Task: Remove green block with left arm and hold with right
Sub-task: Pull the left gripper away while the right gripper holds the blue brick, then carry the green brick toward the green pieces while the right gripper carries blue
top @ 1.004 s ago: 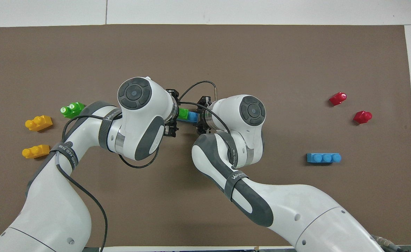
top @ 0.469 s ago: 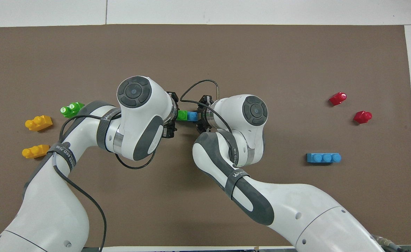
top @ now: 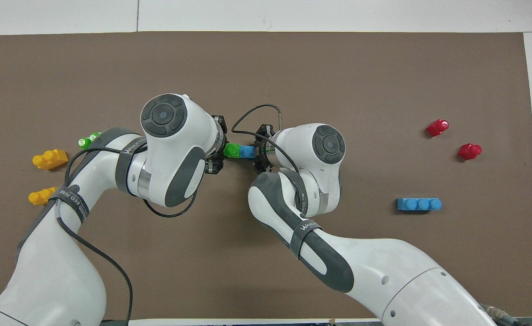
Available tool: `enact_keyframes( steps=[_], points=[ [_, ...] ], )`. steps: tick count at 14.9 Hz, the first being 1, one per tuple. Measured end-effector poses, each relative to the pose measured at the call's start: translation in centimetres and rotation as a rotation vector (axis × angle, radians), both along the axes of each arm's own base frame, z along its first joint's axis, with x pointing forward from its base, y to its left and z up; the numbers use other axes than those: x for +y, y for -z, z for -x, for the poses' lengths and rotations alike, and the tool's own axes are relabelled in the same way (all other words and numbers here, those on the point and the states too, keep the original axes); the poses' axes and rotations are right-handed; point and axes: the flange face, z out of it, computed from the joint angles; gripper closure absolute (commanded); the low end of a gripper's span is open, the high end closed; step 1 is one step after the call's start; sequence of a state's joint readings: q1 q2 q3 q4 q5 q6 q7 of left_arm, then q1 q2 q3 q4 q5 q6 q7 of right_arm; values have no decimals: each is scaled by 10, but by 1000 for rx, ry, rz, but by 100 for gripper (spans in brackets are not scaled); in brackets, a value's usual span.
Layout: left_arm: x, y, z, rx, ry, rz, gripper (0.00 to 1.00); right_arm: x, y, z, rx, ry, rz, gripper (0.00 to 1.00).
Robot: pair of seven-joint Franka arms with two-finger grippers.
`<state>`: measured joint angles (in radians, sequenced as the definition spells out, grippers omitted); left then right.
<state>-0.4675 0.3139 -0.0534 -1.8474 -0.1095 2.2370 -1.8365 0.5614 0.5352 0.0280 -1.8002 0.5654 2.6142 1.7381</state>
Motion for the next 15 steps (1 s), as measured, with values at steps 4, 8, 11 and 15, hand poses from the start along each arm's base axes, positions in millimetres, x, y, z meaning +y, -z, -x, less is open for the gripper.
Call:
enact_keyframes(
  steps=[4,8,11,15],
  points=[
    [32,-26,-3,30,46,-19,100,-3,-1,-3,-4,7,1,100],
    [100,-76,-2,65,175,-33,100,-3,-16,-13,-31,14,-15,100],
    [154,-96,2,88,320,-31,100,-26,-35,-36,-41,43,-30,100],
    [210,-77,6,94,589,-7,100,-122,-56,-72,-9,-27,-15,100]
  ],
)
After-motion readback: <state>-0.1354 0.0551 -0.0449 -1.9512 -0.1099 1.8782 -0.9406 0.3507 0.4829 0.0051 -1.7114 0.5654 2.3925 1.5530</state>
